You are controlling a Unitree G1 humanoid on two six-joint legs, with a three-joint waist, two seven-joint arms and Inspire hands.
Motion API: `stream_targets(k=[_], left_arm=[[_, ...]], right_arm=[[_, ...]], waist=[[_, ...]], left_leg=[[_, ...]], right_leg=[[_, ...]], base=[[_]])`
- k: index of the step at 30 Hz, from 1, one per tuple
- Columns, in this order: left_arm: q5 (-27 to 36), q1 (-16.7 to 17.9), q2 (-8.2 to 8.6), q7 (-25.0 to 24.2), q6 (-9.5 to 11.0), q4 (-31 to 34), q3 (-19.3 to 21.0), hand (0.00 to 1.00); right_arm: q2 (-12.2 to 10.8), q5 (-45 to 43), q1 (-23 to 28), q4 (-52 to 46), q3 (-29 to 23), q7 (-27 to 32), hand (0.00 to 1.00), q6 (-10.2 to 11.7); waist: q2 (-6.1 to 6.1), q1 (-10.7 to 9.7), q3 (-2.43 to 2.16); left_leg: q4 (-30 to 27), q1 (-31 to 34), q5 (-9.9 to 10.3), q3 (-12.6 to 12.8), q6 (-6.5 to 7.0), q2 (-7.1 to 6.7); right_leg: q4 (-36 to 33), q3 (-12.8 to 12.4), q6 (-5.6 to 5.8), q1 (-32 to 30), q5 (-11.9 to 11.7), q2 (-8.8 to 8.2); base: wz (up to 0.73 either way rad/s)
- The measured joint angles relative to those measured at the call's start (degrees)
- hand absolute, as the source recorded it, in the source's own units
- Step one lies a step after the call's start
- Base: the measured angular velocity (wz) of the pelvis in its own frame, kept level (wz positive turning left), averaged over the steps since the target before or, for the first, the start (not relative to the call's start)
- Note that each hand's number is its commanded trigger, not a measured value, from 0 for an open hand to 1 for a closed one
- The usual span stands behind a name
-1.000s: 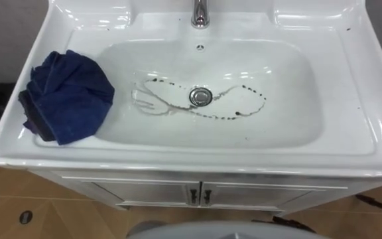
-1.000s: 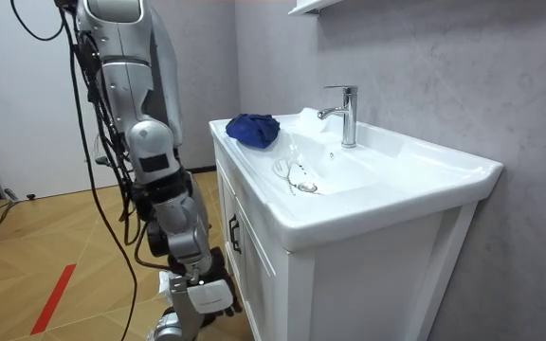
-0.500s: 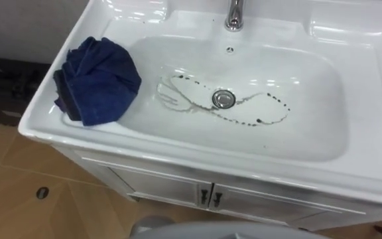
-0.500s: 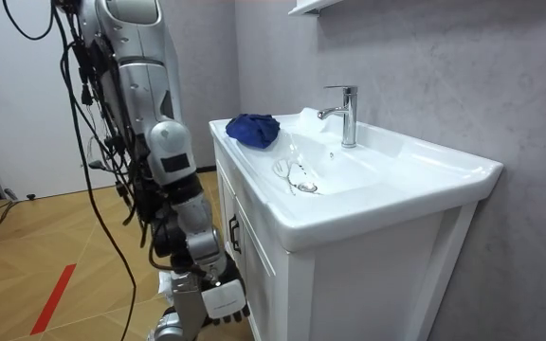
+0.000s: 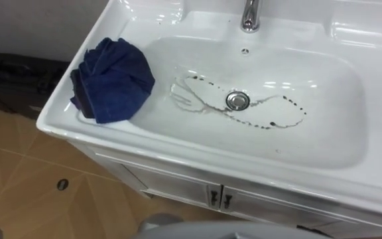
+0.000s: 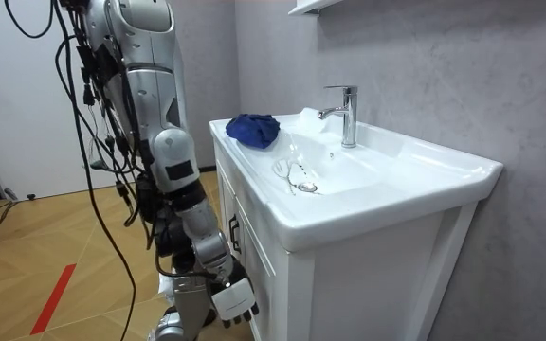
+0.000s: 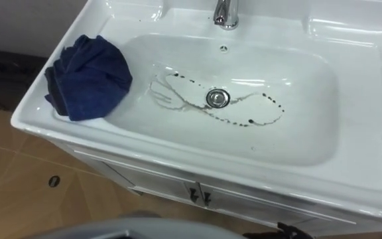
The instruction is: Wipe basin
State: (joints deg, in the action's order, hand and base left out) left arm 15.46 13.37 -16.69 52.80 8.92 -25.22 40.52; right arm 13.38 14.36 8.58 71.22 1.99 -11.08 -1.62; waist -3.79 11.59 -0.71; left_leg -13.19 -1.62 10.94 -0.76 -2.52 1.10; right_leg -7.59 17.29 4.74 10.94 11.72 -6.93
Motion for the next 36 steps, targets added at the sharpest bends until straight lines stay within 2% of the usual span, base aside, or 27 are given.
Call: stream_targets(k=[2, 5, 8, 10, 18, 22, 26, 28, 31, 32, 36], left_arm=[[0.20, -0.55, -0.34, 1.98, 0.21, 4.37, 0.09, 0.00], [0.21, -2.36, -1.38, 3.52, 1.45, 6.35, 0.09, 0.00], [0.17, -4.23, -3.27, 4.71, 1.64, 7.17, 0.21, 0.00], [0.16, -4.79, -3.63, 5.14, 1.92, 9.12, 0.19, 0.00], [0.15, -4.90, -3.62, 4.13, 2.17, 14.97, -0.13, 0.00], [-2.04, -4.59, -3.59, 3.12, 2.17, 17.30, -0.53, 0.00], [-2.72, -3.78, -3.58, 1.44, 2.19, 19.52, -1.50, 0.00], [-2.81, -3.55, -3.56, 1.06, 2.48, 20.16, -2.17, 0.00], [-7.02, -3.38, -3.21, -0.67, 2.73, 21.01, -3.88, 0.00], [-8.67, -3.38, -3.21, -1.27, 2.73, 21.60, -4.88, 0.00], [-13.83, -3.38, -2.83, -3.85, 2.76, 23.06, -7.76, 0.00]], right_arm=[[-0.01, -0.25, -0.01, -0.13, 0.01, 0.12, 0.00, 0.42], [0.20, -0.89, 0.32, -0.12, -0.03, 0.45, 0.00, 0.48], [0.19, -0.80, 0.60, -0.34, 0.00, 0.43, 0.00, 0.91], [0.17, -0.67, 0.58, -0.33, 0.09, 0.36, 0.00, 0.90], [0.06, 0.68, 0.76, -0.05, -0.02, -0.49, 0.00, 1.08], [-0.01, 0.70, 0.56, 0.14, -0.74, -1.69, 0.00, 1.58], [0.10, 1.42, 0.51, 0.13, -1.18, -2.22, 0.00, 2.08], [0.09, 1.60, 0.56, 0.17, -1.57, -2.79, 0.00, 2.47], [0.04, 1.73, 0.89, 0.22, -2.06, -4.08, 0.00, 3.42], [0.05, 1.80, 0.77, 0.51, -2.13, -4.38, 0.00, 3.51], [0.04, 1.76, 0.47, 0.92, -2.28, -4.76, 0.00, 3.61]], waist=[[-0.26, -0.19, -0.03], [-0.76, -0.19, 0.10], [-0.96, -0.22, 0.06], [-0.89, -0.29, 0.10], [-0.55, -1.27, 0.38], [-0.57, -2.70, 0.53], [-1.20, -4.09, 0.94], [-1.02, -5.00, 1.14], [-1.04, -5.75, 1.16], [-1.24, -5.98, 1.04], [-0.88, -6.97, 1.19]], left_leg=[[-0.04, 0.11, 0.01, -0.17, 0.00, 0.00], [0.06, 0.09, 0.00, -0.18, -0.01, 0.00], [0.23, -0.06, -0.03, -0.20, -0.05, 0.00], [0.35, -0.08, -0.04, -0.19, -0.04, 0.00], [0.42, -0.39, -0.03, -0.26, -0.04, 0.00], [0.40, -0.65, -0.03, -0.08, -0.03, 0.02], [0.63, -1.38, -0.02, 0.58, -0.03, 0.13], [0.83, -1.66, -0.03, 0.69, -0.03, 0.13], [0.99, -2.08, -0.02, 0.77, -0.03, 0.13], [1.00, -2.09, -0.02, 0.73, -0.03, 0.14], [1.03, -2.17, -0.03, 0.79, -0.03, 0.14]], right_leg=[[-0.03, 0.13, 0.00, -0.01, 0.00, 0.01], [-0.07, -0.01, 0.00, -0.11, 0.00, 0.02], [-0.05, -0.05, 0.00, -0.10, 0.00, 0.04], [-0.05, -0.05, 0.00, -0.15, 0.00, 0.03], [-0.04, -0.11, 0.00, -0.02, 0.00, 0.03], [-0.03, -0.39, 0.00, 0.24, 0.00, 0.03], [-0.08, -1.56, -0.01, 0.37, -0.01, 0.04], [-0.12, -1.86, -0.02, 0.49, -0.01, 0.06], [0.01, -2.31, -0.02, 0.80, -0.01, 0.11], [0.02, -2.50, -0.02, 0.77, -0.01, 0.14], [0.02, -2.81, -0.02, 0.80, -0.01, 0.14]], base=[[0.00], [0.00], [0.00], [0.00], [-0.01], [-0.02], [-0.12], [-0.07], [-0.03], [0.00], [-0.01]])
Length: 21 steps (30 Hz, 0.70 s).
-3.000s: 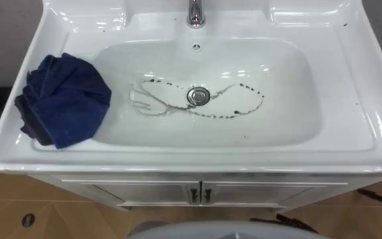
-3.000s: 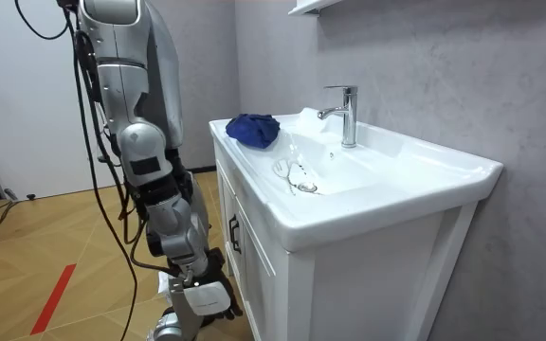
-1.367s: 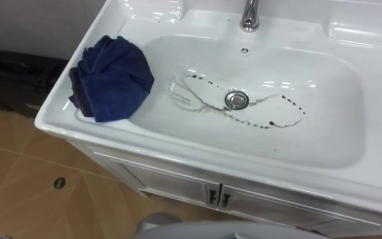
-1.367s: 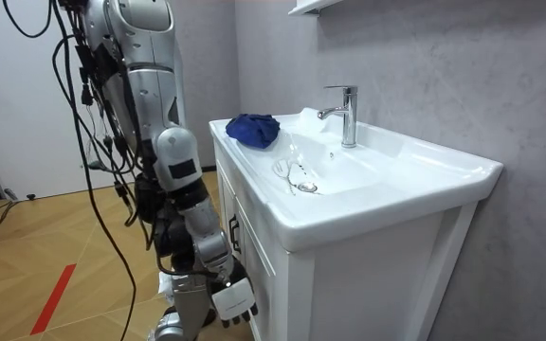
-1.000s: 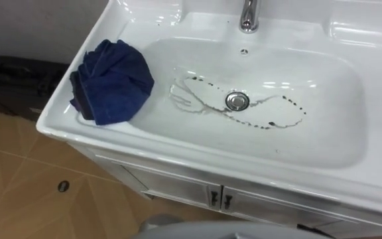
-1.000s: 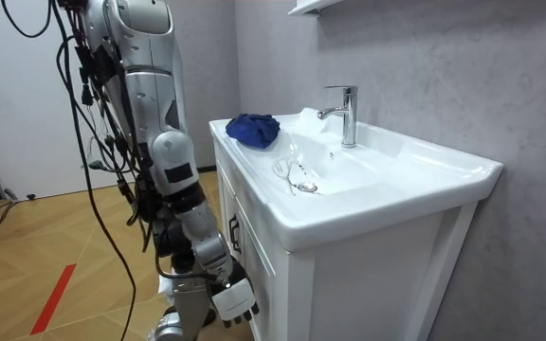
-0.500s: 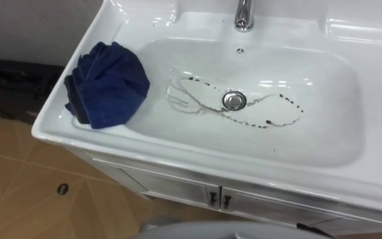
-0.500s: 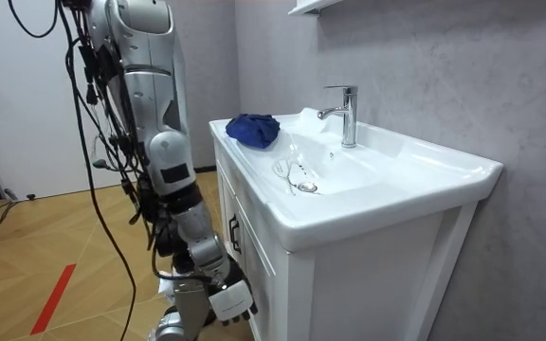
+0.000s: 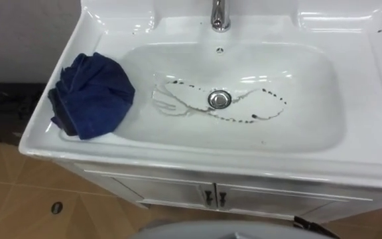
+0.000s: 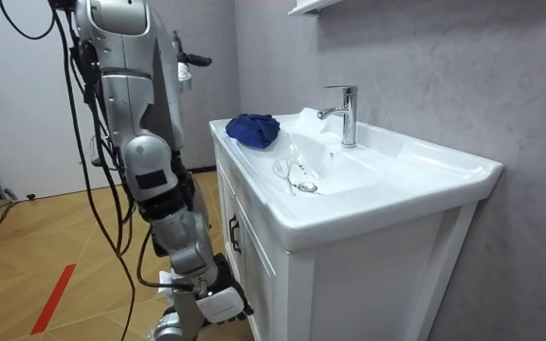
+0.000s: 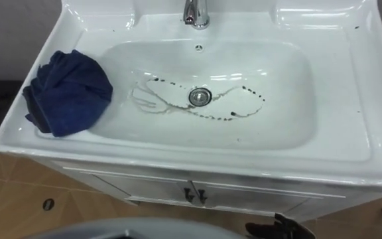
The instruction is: Wipe basin
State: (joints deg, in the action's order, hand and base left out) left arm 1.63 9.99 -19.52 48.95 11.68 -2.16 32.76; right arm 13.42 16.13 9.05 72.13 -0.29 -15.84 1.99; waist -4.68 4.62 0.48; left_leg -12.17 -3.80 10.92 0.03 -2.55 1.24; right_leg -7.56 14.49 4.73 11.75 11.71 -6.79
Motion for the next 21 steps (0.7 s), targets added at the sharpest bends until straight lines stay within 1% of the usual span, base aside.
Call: stream_targets(k=[1, 2, 4, 5, 6, 8, 10, 11, 13, 15, 17, 21], left_arm=[[-1.59, 0.00, 0.06, -1.01, -0.01, 0.11, -1.67, 0.00], [-3.10, 0.00, 0.07, -2.21, -0.02, 0.25, -3.51, 0.00], [-5.72, 0.00, 0.10, -4.00, -0.12, 0.38, -5.85, 0.00], [-8.13, 0.02, 0.09, -5.15, -0.16, 0.45, -6.91, 0.00], [-9.24, 0.03, 0.10, -5.59, -0.16, 0.54, -7.53, 0.00], [-13.09, 0.03, 0.15, -7.45, -0.17, 1.03, -10.87, 0.00], [-15.43, 0.05, 0.32, -9.27, -0.15, 1.17, -13.39, 0.00], [-16.54, 0.06, 0.83, -10.41, -0.15, 1.17, -14.64, 0.00], [-17.20, 0.18, 1.43, -11.93, -0.15, 1.17, -16.40, 0.00], [-17.59, 0.32, 1.98, -13.18, -0.15, 1.17, -17.47, 0.00], [-18.13, 0.43, 3.37, -14.09, -0.15, 1.17, -17.78, 0.00], [-20.14, 0.65, 3.48, -15.48, -0.15, 1.17, -19.67, 0.00]], right_arm=[[0.01, 0.00, -0.16, 0.15, -0.01, -0.13, 0.00, 0.00], [0.02, -0.02, -0.30, 0.16, -0.01, -0.27, 0.00, -0.02], [0.18, -0.22, -0.59, 0.33, -0.02, -0.59, 0.00, -0.02], [0.20, -0.22, -0.90, 0.75, -0.17, -0.67, 0.00, 0.01], [0.20, -0.20, -1.12, 0.81, -0.27, -0.70, 0.00, 0.01], [0.19, -0.18, -1.38, 1.28, -0.49, -1.18, 0.00, 0.42], [0.22, -0.17, -1.75, 2.10, -0.49, -1.51, 0.00, 0.88], [0.21, -0.16, -2.02, 2.76, -0.50, -1.68, 0.00, 1.29], [0.21, -0.12, -2.54, 3.86, -0.50, -1.88, 0.00, 1.73], [0.19, -0.19, -3.07, 4.26, -0.51, -1.88, 0.00, 1.70], [0.02, -0.19, -3.42, 4.54, -0.51, -1.86, 0.00, 1.71], [-0.09, -0.21, -3.44, 4.67, -0.51, -1.86, 0.00, 1.70]], waist=[[0.14, -0.27, 0.02], [0.34, -0.37, -0.10], [0.42, -0.41, -0.17], [0.47, -0.69, -0.19], [0.49, -0.99, -0.20], [0.74, -1.45, -0.31], [0.99, -1.53, -0.24], [1.03, -1.65, -0.20], [1.22, -1.75, -0.03], [1.38, -2.47, 0.07], [1.42, -3.03, 0.09], [1.70, -3.32, -0.01]], left_leg=[[0.10, -0.02, 0.00, 0.06, 0.00, 0.00], [0.34, -0.07, -0.01, 0.12, 0.00, 0.00], [0.45, -0.02, -0.01, 0.50, 0.01, 0.04], [0.46, 0.10, -0.01, 0.66, 0.01, 0.06], [0.45, 0.10, -0.01, 0.65, 0.01, 0.06], [0.33, 0.05, -0.01, 0.64, 0.01, 0.09], [0.33, -0.02, -0.01, 0.66, 0.01, 0.10], [0.35, -0.13, -0.01, 0.81, 0.01, 0.11], [0.43, -0.46, -0.01, 1.26, 0.01, 0.15], [0.46, -0.49, 0.00, 1.30, 0.01, 0.15], [0.73, -0.79, 0.00, 1.58, 0.01, 0.21], [0.85, -0.98, 0.00, 1.69, 0.02, 0.21]], right_leg=[[0.01, -0.01, 0.00, -0.04, 0.00, -0.01], [0.04, -0.03, 0.00, -0.13, 0.00, 0.00], [0.04, -0.29, 0.00, -0.48, 0.00, 0.00], [0.02, -0.36, 0.00, -0.66, 0.00, 0.00], [0.02, -0.36, 0.00, -0.66, 0.00, 0.00], [-0.02, -0.41, -0.02, -0.64, -0.02, 0.00], [-0.02, -0.46, -0.02, -0.64, -0.02, 0.00], [-0.02, -0.65, -0.02, -0.65, -0.02, 0.00], [-0.01, -1.37, -0.02, -0.64, -0.02, 0.01], [-0.02, -1.47, -0.02, -0.67, -0.02, 0.01], [-0.05, -1.77, -0.02, -0.71, -0.02, 0.01], [-0.12, -2.02, -0.04, -0.73, -0.03, 0.01]], base=[[0.00], [-0.04], [-0.09], [-0.07], [0.00], [0.00], [-0.02], [-0.07], [-0.14], [-0.05], [-0.07], [-0.03]])
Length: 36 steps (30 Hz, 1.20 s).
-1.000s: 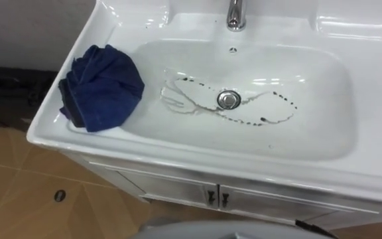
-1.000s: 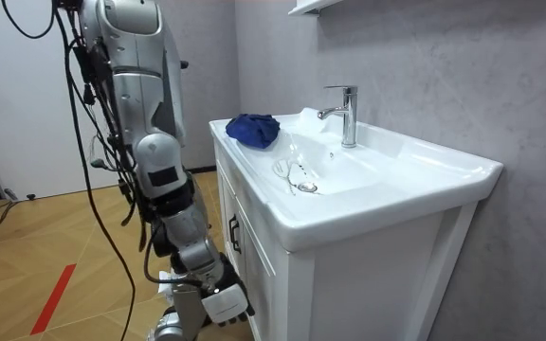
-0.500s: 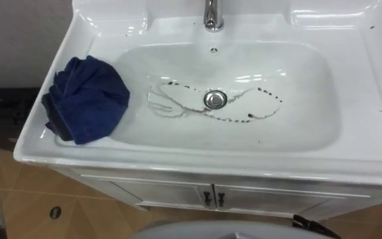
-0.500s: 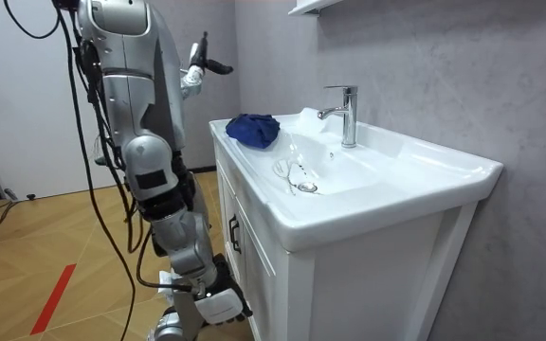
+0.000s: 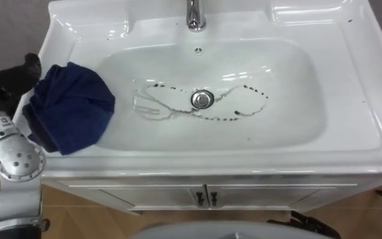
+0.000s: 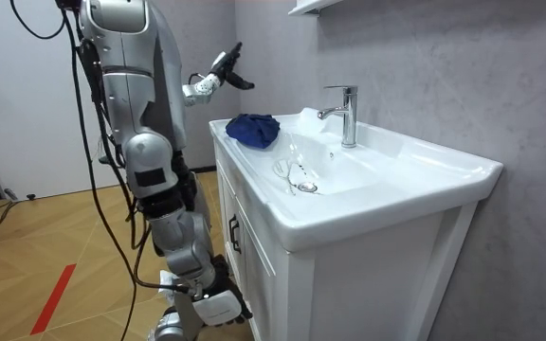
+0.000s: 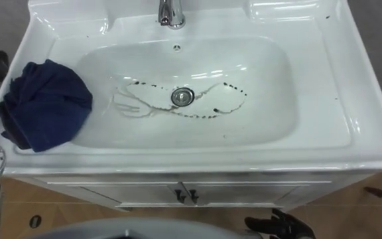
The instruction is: Wipe basin
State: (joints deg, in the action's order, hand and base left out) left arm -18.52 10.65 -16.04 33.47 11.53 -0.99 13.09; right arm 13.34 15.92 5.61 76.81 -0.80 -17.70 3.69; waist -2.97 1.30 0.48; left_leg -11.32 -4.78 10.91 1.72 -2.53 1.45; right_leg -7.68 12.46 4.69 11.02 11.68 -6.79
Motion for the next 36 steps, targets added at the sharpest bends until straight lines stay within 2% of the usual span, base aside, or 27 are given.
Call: stream_targets(k=[7, 12, 16, 19, 25, 32, 36], left_arm=[[-2.45, 0.79, 0.19, -1.50, -0.01, -0.24, -1.08, 0.00], [-2.51, 2.03, 0.28, -1.36, 0.01, -4.51, -2.18, 0.00], [-2.51, 3.54, 1.71, -1.05, -0.03, -9.02, -2.50, 0.00], [-2.41, 3.54, 1.83, -0.94, -0.03, -11.68, -2.98, 0.00], [-2.38, 3.54, 2.51, -0.99, -0.03, -11.93, -5.15, 0.00], [-2.38, 3.52, 3.99, -1.00, -0.04, -15.36, -5.36, 0.00], [-2.37, 3.53, 4.13, -1.15, -0.04, -16.13, -5.39, 0.00]], right_arm=[[0.03, 0.02, 0.03, 0.12, 0.07, 0.00, 0.00, 0.00], [0.03, 0.15, 0.06, 0.03, 0.07, 0.04, 0.00, 0.03], [0.00, 0.15, 0.07, 0.03, -0.02, 0.30, 0.00, 0.03], [-0.19, 0.16, 0.06, -0.01, 0.03, 0.29, 0.00, 0.03], [-0.74, 2.40, 0.15, -0.05, 0.08, 0.64, 0.00, -0.06], [-0.82, 3.05, 0.13, -0.15, 0.10, 0.76, 0.00, -0.08], [-0.97, 3.14, 0.13, -0.06, 0.10, 0.88, 0.00, -0.08]], waist=[[0.06, -0.03, -0.06], [0.13, -0.23, -0.10], [0.14, -0.55, -0.18], [0.40, -0.67, -0.32], [0.60, -0.86, -0.32], [0.53, -0.83, -0.43], [0.71, -0.77, -0.50]], left_leg=[[0.43, -0.83, 0.00, 0.60, 0.00, 0.08], [0.57, -0.90, 0.00, 0.72, 0.00, 0.09], [0.59, -0.91, 0.00, 0.82, 0.00, 0.16], [0.58, -0.98, 0.00, 0.90, 0.00, 0.19], [0.58, -0.92, 0.02, 1.04, -0.02, 0.37], [0.47, -1.00, 0.08, 1.24, -0.17, 0.92], [0.45, -1.00, 0.08, 1.24, -0.18, 0.92]], right_leg=[[-0.07, -0.95, -0.02, 0.20, -0.01, 0.03], [-0.07, -1.13, -0.02, 0.15, -0.01, 0.09], [-0.07, -1.28, -0.02, 0.02, -0.02, 0.13], [-0.09, -1.34, -0.05, 0.06, -0.03, 0.14], [-0.11, -1.46, -0.17, -0.04, -0.13, 0.34], [-0.08, -1.61, -0.42, -0.06, -0.28, 0.81], [-0.08, -1.62, -0.45, -0.05, -0.30, 0.81]], base=[[-0.05], [-0.01], [0.00], [-0.01], [0.00], [0.00], [0.00]])
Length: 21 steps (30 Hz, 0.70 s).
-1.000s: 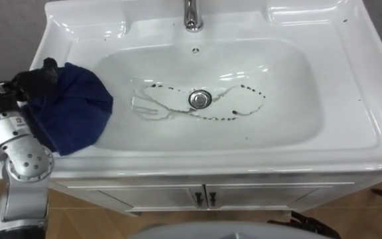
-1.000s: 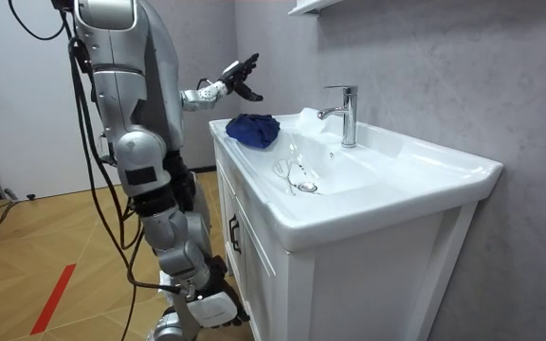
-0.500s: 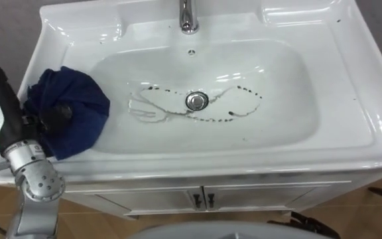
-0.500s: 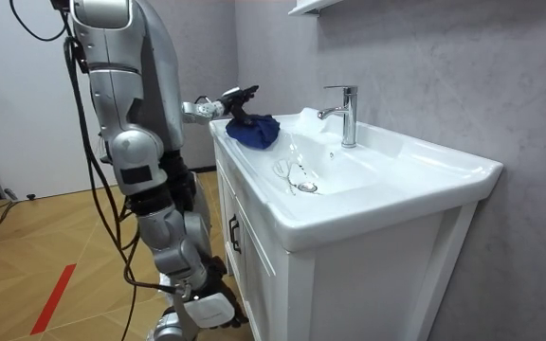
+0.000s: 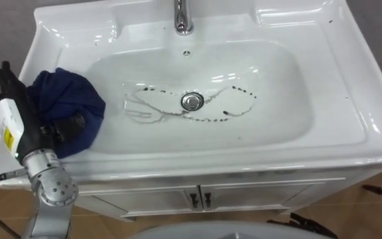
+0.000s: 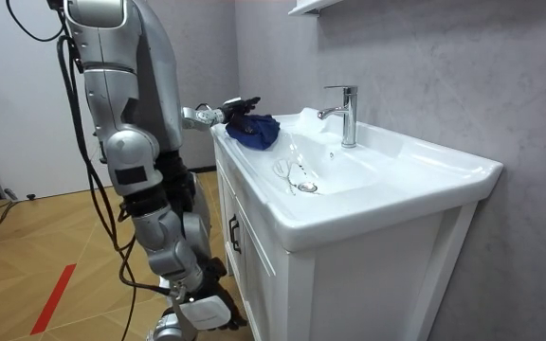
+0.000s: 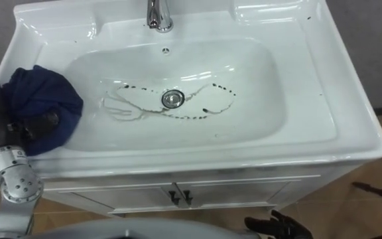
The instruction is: Wipe basin
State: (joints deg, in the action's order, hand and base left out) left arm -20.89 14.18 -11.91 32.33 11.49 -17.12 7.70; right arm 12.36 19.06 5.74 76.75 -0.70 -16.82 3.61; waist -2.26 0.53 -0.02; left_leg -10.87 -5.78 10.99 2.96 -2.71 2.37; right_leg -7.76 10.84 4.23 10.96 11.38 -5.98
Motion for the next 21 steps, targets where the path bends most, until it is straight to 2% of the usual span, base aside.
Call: stream_targets(k=[10, 15, 18, 21], left_arm=[[-0.02, -0.03, 0.00, -0.41, 0.01, -1.14, 0.00, 0.00], [-0.19, -0.02, -0.05, -0.71, -0.17, -2.72, -0.18, 0.00], [-1.87, -0.03, -0.08, -0.97, -0.49, -2.89, -0.24, 0.00], [-4.24, -0.22, -0.18, -1.73, -0.70, -5.79, -0.26, 0.00]], right_arm=[[-0.12, 0.87, 0.13, 0.06, -0.13, 0.02, 0.00, 0.00], [0.00, 0.98, 0.30, 0.02, -0.44, -0.17, 0.00, -0.14], [0.23, 1.07, 0.31, 0.01, -0.59, -0.49, 0.00, -1.17], [0.61, 0.91, 0.55, -0.03, -1.05, -0.76, 0.00, -1.91]], waist=[[0.15, -0.19, 0.06], [-0.05, -0.24, -0.05], [0.01, -0.23, -0.01], [-0.41, -0.25, -0.27]], left_leg=[[-0.09, 0.08, 0.01, -0.04, -0.02, 0.00], [0.00, 0.09, 0.03, -0.12, -0.04, 0.00], [0.03, 0.08, 0.03, -0.16, -0.04, 0.00], [0.17, 0.03, 0.03, -0.06, -0.04, 0.00]], right_leg=[[-0.02, 0.02, -0.04, -0.01, -0.03, 0.00], [-0.01, 0.10, -0.04, 0.00, -0.03, 0.00], [-0.01, 0.14, -0.04, 0.02, -0.03, 0.00], [0.05, 0.07, -0.04, -0.04, -0.03, 0.00]], base=[[0.00], [0.00], [0.00], [0.00]])
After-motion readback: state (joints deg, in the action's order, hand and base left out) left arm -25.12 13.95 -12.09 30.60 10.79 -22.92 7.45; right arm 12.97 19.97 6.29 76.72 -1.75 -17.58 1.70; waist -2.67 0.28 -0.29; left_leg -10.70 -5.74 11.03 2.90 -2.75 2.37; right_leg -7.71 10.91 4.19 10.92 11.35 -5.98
